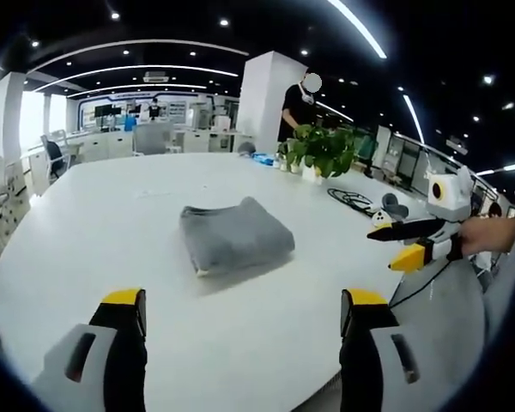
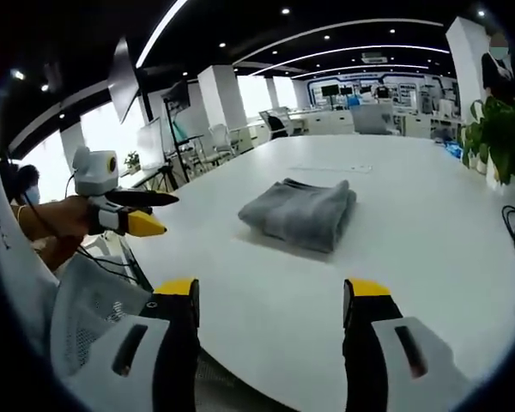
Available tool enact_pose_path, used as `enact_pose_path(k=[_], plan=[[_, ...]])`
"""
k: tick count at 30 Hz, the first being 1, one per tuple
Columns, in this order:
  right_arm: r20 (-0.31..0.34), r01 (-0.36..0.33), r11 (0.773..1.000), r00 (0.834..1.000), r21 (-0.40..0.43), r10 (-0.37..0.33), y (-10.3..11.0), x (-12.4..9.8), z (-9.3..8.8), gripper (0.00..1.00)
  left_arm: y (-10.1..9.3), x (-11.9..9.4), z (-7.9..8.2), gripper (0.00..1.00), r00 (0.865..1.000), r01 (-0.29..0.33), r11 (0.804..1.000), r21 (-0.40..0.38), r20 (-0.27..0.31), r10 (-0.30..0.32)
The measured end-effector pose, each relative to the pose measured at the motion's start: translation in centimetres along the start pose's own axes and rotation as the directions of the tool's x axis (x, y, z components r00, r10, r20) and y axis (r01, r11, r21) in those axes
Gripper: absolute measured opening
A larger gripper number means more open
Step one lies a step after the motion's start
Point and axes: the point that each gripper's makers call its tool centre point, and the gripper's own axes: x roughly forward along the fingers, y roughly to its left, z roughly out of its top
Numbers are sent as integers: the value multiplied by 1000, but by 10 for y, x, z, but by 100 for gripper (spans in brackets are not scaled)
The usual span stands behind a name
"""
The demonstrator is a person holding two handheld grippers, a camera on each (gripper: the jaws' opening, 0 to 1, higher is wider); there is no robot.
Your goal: Fold the towel on the table until its edges align and the towel forms a compact rectangular stack.
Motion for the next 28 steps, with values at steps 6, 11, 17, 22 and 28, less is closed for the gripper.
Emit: enact_pose_path(k=[6, 11, 17, 22, 28], plan=[[17, 1, 999, 1000, 42, -1, -2, 1, 1, 68, -1, 2, -2, 97, 1000, 6, 1000, 2, -9, -6], [21, -6, 999, 1000, 49, 5, -1, 2, 2, 68, 2, 1, -2, 96, 1000, 5, 1000, 1, -8, -5], [12, -10, 999, 1000, 49, 10, 2, 3, -1, 68, 3, 1, -3, 96, 1000, 5, 1000, 2, -11, -5], [12, -5, 999, 1000, 49, 4, 1, 1, -2, 68, 3, 2, -4, 96, 1000, 9, 1000, 4, -17, -9], [12, 12, 998, 1000, 57, -13, -3, -3, -3, 68, 2, 4, -4, 96, 1000, 18, 1000, 7, -23, -18]])
